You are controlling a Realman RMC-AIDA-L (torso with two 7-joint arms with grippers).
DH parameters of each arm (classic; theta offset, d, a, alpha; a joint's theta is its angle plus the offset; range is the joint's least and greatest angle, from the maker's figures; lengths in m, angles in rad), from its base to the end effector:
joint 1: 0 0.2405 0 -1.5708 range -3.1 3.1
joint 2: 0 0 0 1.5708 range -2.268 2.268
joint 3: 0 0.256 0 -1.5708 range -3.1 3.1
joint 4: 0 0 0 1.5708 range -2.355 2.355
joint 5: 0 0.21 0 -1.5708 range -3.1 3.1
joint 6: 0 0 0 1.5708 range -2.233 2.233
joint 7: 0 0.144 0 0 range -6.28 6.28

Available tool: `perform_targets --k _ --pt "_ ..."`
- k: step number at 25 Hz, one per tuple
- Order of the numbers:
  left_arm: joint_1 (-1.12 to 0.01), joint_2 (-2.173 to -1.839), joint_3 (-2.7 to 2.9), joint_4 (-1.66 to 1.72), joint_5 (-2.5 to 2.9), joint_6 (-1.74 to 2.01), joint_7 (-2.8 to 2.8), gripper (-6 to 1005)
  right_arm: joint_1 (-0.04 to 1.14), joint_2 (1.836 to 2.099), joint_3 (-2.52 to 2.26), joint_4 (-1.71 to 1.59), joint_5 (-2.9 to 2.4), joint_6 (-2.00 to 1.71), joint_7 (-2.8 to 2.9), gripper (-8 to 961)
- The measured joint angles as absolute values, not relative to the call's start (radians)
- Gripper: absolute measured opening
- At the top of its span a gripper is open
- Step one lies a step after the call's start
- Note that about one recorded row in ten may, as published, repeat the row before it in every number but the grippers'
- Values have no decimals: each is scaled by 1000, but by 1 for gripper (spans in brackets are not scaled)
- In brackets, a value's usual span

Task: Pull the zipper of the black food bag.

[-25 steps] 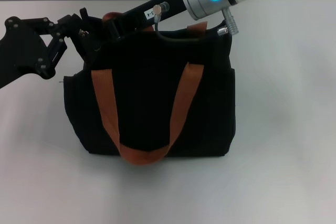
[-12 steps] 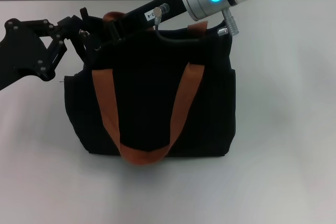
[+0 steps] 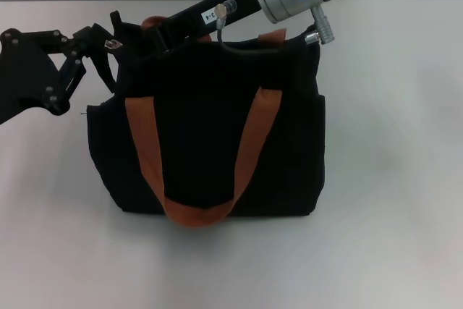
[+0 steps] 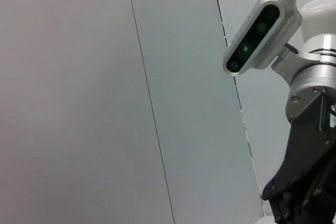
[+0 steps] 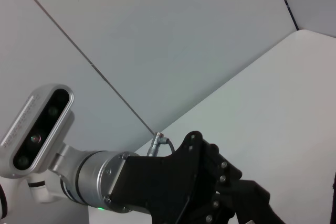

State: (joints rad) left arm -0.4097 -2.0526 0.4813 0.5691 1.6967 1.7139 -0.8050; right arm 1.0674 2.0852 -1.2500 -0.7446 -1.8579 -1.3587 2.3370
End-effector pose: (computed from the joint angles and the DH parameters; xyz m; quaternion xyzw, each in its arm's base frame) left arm -0.2846 0.3042 0.0538 -0.8718 -0.0194 -0.3618 0.3297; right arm 0.0244 0.3952 -0.0606 0.9437 -0.2990 -0.1325 0.0504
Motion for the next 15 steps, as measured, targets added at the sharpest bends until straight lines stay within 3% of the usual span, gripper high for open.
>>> perform_targets --k 15 --pt "-399 -2048 482 570 1700 1757 -786 21 1078 2085 -1255 -746 -1863 -1345 2345 22"
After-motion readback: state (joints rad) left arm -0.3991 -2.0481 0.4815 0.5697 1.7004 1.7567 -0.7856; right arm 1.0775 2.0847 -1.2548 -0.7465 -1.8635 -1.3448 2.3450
